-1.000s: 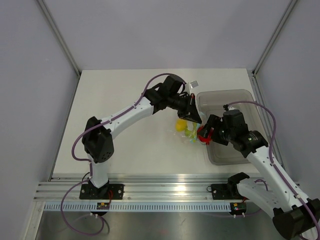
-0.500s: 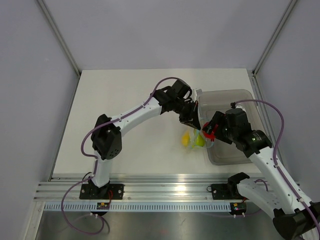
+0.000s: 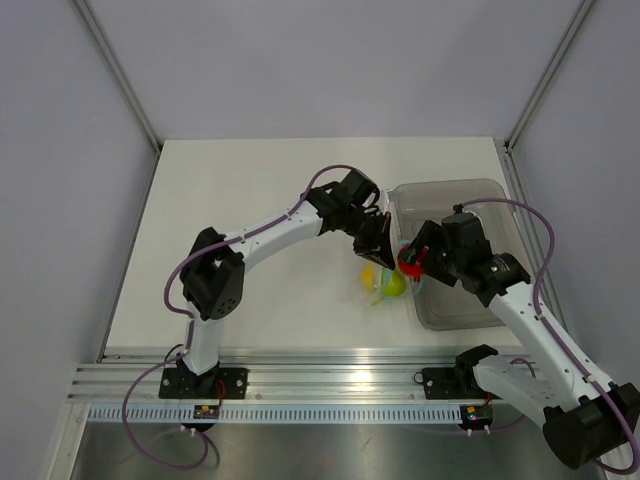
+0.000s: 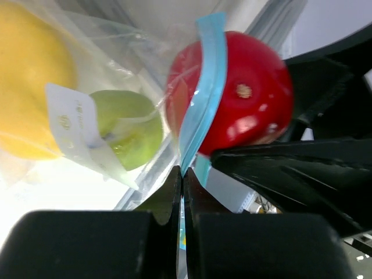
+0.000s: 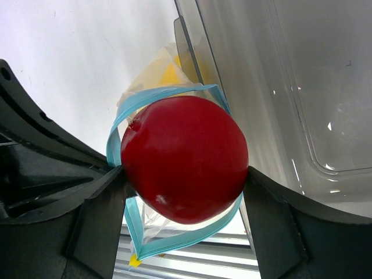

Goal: Place the food in the zip-top bag and seal the zipper
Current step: Place the fake fruit in the zipper food storage bag.

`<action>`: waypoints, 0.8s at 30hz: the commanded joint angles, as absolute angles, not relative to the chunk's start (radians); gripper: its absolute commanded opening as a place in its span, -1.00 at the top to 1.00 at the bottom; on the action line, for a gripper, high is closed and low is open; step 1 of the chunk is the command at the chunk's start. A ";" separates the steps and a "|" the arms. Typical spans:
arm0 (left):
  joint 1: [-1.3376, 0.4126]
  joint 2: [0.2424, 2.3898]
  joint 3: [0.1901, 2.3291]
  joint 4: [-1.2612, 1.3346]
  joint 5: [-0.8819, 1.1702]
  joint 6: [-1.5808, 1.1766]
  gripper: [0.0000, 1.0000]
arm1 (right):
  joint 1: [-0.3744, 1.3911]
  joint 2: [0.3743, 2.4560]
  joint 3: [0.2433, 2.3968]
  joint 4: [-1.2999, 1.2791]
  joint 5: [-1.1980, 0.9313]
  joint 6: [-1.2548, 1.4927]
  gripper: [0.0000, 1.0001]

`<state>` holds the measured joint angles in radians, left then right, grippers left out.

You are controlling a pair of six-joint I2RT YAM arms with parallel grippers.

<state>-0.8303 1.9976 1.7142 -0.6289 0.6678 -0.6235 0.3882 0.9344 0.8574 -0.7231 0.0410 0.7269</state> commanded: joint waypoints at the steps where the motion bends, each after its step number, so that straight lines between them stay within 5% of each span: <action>1: -0.818 1.925 1.727 -0.539 0.756 -0.659 1.00 | 0.396 0.931 0.865 -0.680 0.032 0.729 -0.34; 11: -0.813 1.928 1.704 -0.476 0.801 -0.703 1.00 | 0.396 1.000 0.848 -0.686 0.011 0.707 -0.45; 18: -0.811 1.934 1.698 -0.472 0.802 -0.707 1.00 | 0.396 0.982 0.868 -0.719 0.015 0.696 -0.99; 24: -0.811 1.937 1.698 -0.474 0.802 -0.707 1.00 | 0.396 0.910 0.937 -0.816 0.052 0.677 -0.99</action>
<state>-0.8089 1.9820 1.6970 -0.5220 0.7605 -0.6975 0.3882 0.9611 0.8623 -0.7776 0.0200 0.6956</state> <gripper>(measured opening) 0.005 0.993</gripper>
